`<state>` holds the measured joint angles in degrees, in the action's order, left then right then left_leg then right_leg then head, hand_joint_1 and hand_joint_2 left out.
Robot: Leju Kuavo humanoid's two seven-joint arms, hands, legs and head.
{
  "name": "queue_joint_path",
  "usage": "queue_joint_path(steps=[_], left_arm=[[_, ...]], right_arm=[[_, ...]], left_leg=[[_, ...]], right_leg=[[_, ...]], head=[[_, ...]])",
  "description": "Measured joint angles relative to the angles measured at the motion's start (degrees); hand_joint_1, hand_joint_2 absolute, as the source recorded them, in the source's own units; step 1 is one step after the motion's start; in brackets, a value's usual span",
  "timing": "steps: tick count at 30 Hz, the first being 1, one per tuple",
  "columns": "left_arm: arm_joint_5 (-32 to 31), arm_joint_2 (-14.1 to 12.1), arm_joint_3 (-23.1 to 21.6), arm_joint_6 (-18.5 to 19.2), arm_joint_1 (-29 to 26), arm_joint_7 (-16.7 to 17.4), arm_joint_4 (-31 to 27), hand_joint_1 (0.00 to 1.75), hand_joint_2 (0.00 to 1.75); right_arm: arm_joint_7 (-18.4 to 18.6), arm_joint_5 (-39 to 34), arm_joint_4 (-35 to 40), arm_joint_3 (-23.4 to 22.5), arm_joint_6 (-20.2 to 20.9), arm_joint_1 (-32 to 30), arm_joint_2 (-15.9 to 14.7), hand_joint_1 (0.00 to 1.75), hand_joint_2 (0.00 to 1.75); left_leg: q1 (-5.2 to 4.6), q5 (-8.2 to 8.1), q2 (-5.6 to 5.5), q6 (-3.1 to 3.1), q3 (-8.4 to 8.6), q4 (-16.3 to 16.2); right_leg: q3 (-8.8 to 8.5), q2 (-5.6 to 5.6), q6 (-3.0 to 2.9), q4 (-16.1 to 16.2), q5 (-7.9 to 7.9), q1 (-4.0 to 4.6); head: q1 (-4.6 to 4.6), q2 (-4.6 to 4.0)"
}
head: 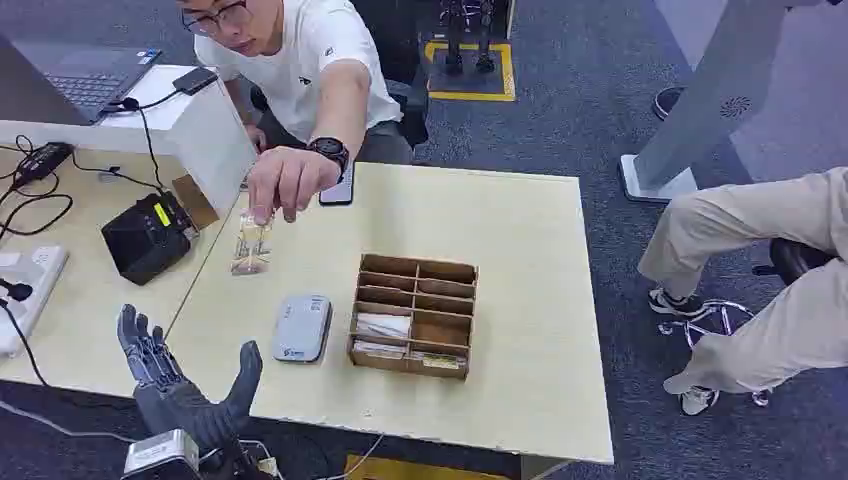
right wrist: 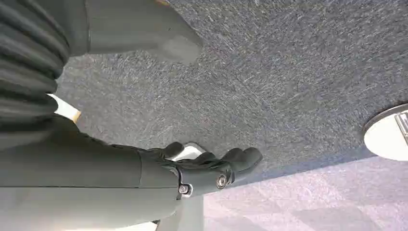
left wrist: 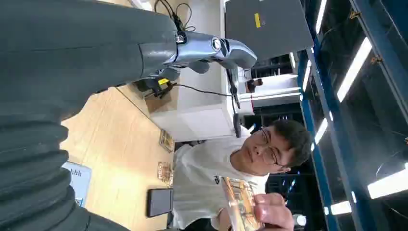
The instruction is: Pass the card to the sensor for recognition and then transmit it.
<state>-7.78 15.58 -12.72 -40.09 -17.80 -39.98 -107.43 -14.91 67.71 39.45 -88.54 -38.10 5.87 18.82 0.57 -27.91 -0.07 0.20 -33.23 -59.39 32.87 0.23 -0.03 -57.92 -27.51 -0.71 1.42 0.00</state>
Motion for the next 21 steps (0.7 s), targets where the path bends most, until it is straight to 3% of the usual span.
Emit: queue_joint_path(steps=[12, 17, 21], left_arm=[[-2.06, 0.07, 0.09, 0.00, 1.24, 0.00, 0.00, 0.00, 1.75], [-19.68, 0.46, 3.16, 0.02, 4.50, 0.00, 2.51, 0.00, 1.75], [-30.03, 0.39, 7.94, 0.02, 8.23, 0.00, 6.14, 0.00, 1.75]], right_arm=[[-0.90, 2.89, 0.00, 0.00, 0.00, 0.01, 0.00, 0.00, 1.75], [-2.84, 6.47, -0.15, 0.00, 0.02, 0.07, 0.02, 0.00, 1.75], [-3.58, 8.19, -0.52, 0.00, 0.00, 0.10, 0.02, 0.00, 1.75]], left_leg=[[0.00, 0.00, -0.01, 0.00, 0.00, 0.00], [0.00, 0.02, 0.00, -0.02, 0.04, 0.00], [0.01, 0.05, 0.01, -0.03, 0.06, 0.00]], right_leg=[[0.00, 0.00, 0.00, 0.00, 0.00, 0.00], [-0.02, 0.00, -0.01, 0.00, 0.02, 0.00], [-0.02, 0.01, -0.02, 0.00, 0.02, 0.00]], head=[[-0.02, 0.00], [-0.02, 0.00], [-0.02, 0.00]])
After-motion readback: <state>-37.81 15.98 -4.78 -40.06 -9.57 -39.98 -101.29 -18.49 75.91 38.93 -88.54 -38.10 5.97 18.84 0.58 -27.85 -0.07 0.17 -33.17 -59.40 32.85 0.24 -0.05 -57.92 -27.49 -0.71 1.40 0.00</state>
